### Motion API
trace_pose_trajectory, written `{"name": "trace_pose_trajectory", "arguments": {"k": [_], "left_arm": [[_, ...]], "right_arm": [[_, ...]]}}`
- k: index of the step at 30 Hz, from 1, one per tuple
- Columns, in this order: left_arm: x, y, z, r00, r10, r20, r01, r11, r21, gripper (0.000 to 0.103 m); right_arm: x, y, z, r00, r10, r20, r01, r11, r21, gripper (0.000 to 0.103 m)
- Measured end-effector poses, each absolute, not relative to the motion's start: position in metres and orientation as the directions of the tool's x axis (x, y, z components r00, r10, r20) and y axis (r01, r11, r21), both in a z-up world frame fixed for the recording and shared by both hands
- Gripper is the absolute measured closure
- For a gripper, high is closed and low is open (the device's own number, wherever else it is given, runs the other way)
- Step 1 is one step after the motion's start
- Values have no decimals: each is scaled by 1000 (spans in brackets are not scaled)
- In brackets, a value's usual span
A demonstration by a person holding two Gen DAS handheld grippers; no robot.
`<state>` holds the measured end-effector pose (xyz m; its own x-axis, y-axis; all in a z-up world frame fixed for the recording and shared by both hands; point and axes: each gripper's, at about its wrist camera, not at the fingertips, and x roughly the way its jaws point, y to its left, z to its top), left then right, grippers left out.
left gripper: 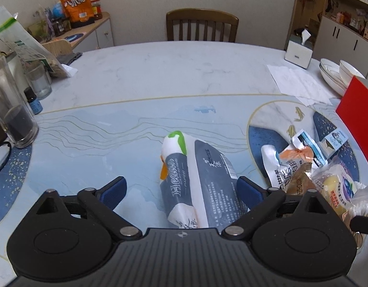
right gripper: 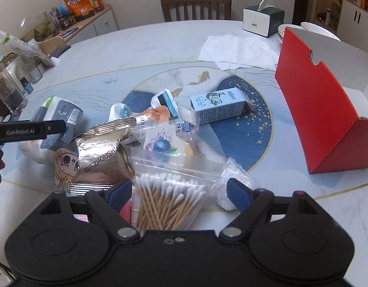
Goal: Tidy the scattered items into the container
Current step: 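Reach the left tool toward the white-and-blue wet-wipe pack while the right tool approaches the cotton swab bag, then close the left tool on the wet-wipe pack while the right tool grasps the cotton swab bag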
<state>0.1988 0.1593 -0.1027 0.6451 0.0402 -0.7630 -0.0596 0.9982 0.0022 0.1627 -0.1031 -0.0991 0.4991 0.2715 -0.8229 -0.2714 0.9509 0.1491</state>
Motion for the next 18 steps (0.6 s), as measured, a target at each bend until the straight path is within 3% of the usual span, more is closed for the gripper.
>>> {"name": "trace_pose_trajectory", "arguments": {"k": [5, 18], "left_arm": [[202, 161, -107, 636, 13, -771, -45, 999, -20, 16], [203, 163, -108, 635, -65, -770, -21, 995, -101, 51]], "right_arm": [[164, -95, -99, 493, 245, -835, -283, 953, 113, 22], [163, -97, -96, 485, 237, -842, -277, 955, 109, 46]]}}
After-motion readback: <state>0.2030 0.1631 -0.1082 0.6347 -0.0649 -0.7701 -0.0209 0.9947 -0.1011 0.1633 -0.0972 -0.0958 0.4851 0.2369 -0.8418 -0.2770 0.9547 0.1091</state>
